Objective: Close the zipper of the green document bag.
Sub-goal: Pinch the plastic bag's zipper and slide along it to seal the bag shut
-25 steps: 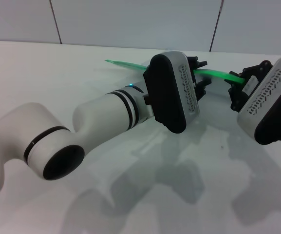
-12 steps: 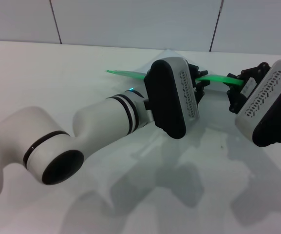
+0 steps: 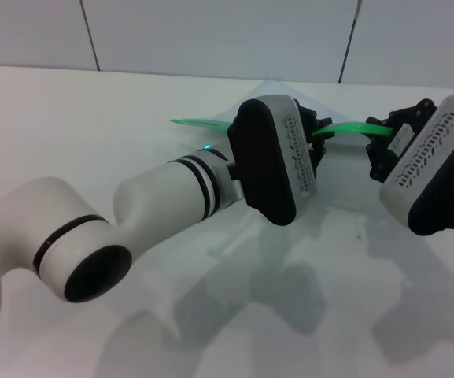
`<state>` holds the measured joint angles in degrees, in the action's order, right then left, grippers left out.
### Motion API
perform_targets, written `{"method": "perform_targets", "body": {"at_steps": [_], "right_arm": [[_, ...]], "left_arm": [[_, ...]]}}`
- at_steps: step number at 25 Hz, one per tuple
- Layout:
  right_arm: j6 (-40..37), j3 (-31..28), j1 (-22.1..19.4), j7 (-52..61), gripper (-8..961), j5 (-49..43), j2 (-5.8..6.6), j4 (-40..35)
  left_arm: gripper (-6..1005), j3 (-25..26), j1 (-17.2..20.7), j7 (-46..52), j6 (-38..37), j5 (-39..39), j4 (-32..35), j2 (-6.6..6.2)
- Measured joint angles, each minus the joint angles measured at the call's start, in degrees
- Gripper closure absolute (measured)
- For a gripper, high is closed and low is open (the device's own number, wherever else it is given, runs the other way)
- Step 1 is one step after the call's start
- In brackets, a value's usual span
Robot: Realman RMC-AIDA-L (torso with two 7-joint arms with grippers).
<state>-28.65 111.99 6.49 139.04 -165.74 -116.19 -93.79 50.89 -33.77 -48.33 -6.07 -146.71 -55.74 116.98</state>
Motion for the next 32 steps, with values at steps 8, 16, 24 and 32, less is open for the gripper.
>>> {"method": "perform_targets", "body": {"at_steps": [8,16,24,32], "right_arm": [[0.0,-0.03,-0.38,0.0,904,-0.1,0.0,-1.25],[0.0,-0.03,-0.51,0.0,905,-0.11,0.0,-1.61],[0.01,-0.05,-0.52,0.0,904,-0.13,0.01,-1.73],[0.04,-0.33,-0.41,0.01,905,-0.03,-0.01,-1.31]], "left_arm": [[913,0.36,0.02,0.23,-0.01,0.02,0.82,0.0],[935,0.95,-0.14,0.43,0.0,0.11,2.39,0.0],[918,1.16,-0.12,0.1,0.1,0.85,2.93,-0.01],[876,1.12,-0.18,0.75,-0.04,1.92,1.16,0.0]]}}
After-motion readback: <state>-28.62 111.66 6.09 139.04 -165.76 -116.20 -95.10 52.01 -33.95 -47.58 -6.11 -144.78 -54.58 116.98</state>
